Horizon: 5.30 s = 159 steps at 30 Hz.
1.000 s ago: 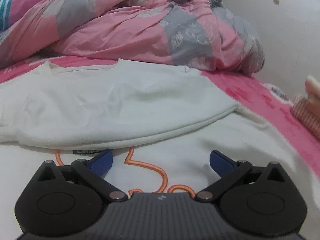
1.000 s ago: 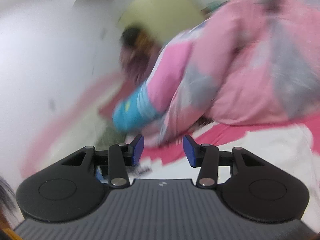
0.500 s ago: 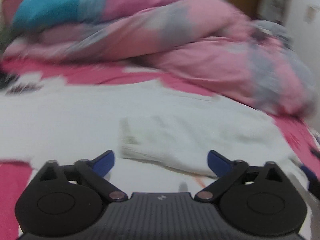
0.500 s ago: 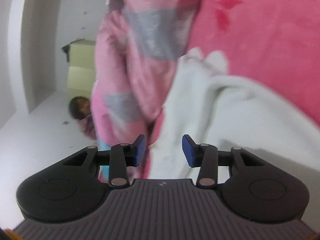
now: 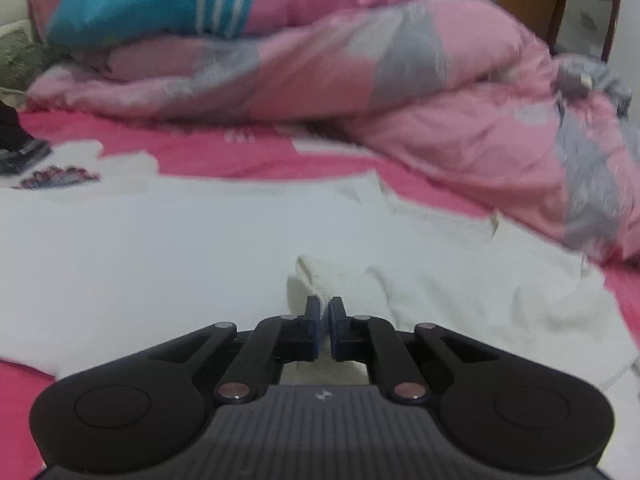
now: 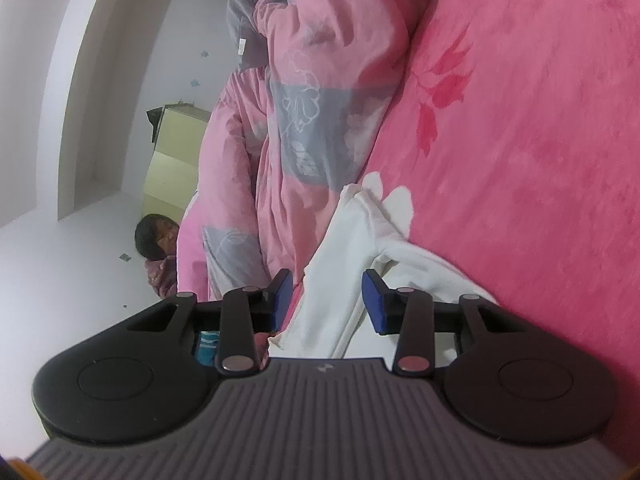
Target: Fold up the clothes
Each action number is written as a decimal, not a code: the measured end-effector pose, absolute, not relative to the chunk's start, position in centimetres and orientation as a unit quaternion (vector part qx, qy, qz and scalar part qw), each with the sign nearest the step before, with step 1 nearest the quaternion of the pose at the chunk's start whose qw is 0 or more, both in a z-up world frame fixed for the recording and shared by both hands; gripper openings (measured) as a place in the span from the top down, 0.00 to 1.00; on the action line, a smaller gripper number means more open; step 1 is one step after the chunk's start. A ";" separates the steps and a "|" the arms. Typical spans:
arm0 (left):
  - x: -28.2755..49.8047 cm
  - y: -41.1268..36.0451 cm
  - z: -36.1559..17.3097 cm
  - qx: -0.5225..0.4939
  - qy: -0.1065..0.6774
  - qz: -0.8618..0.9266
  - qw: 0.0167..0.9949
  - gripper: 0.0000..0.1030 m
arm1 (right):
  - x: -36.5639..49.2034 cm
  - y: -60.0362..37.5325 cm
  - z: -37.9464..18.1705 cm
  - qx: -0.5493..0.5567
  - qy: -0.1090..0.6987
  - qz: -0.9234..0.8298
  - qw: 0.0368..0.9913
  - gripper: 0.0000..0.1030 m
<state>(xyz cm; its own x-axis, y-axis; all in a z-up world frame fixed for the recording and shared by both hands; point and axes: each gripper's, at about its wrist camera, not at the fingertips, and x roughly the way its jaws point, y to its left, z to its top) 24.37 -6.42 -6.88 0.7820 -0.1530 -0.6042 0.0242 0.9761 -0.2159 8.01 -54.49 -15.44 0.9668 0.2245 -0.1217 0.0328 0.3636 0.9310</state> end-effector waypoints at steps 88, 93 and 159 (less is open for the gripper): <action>22.5 -3.1 12.1 -0.196 0.308 -0.170 0.915 0.38 | 14.7 -54.6 -15.9 0.475 0.202 0.076 0.853 0.93; 20.7 1.7 6.2 -0.224 0.328 -0.134 0.908 0.37 | 12.3 -53.2 -13.5 0.439 0.231 0.010 0.868 0.89; 14.8 2.3 -10.8 -0.241 0.310 -0.068 0.917 0.94 | 30.9 -55.0 -7.4 0.384 0.216 0.071 0.895 0.84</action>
